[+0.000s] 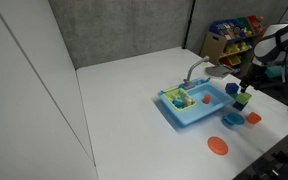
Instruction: Put the lime green building block in the sink
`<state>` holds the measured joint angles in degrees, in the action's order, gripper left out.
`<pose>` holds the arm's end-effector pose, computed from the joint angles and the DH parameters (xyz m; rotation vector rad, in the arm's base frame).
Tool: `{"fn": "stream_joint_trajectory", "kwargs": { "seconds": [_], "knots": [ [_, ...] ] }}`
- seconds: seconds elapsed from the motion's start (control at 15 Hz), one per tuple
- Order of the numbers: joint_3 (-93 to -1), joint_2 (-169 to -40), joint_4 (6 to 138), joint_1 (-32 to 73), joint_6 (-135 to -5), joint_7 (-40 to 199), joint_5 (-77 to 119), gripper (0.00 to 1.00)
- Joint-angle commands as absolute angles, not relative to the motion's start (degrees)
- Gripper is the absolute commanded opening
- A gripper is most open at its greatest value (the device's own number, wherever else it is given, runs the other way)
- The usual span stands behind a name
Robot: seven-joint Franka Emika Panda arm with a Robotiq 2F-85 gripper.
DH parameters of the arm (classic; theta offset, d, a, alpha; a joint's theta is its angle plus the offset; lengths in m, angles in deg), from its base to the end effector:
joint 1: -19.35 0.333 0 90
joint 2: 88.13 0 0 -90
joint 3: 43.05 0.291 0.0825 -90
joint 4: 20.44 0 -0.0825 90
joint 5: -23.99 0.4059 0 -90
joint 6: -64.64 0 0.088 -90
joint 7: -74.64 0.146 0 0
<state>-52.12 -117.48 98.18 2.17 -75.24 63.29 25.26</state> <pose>0.5064 -0.2571 0.0926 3.0874 -0.4087 -0.2314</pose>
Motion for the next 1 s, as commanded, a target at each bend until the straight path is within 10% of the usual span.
{"fn": "stream_joint_trajectory", "kwargs": {
  "seconds": [0.0,0.93],
  "knots": [
    [-50.95,-118.58,97.39,0.29,-78.79,58.25,25.27,1.0],
    [-51.94,-126.6,95.65,-0.51,-87.33,57.8,21.84,1.0]
  ]
}}
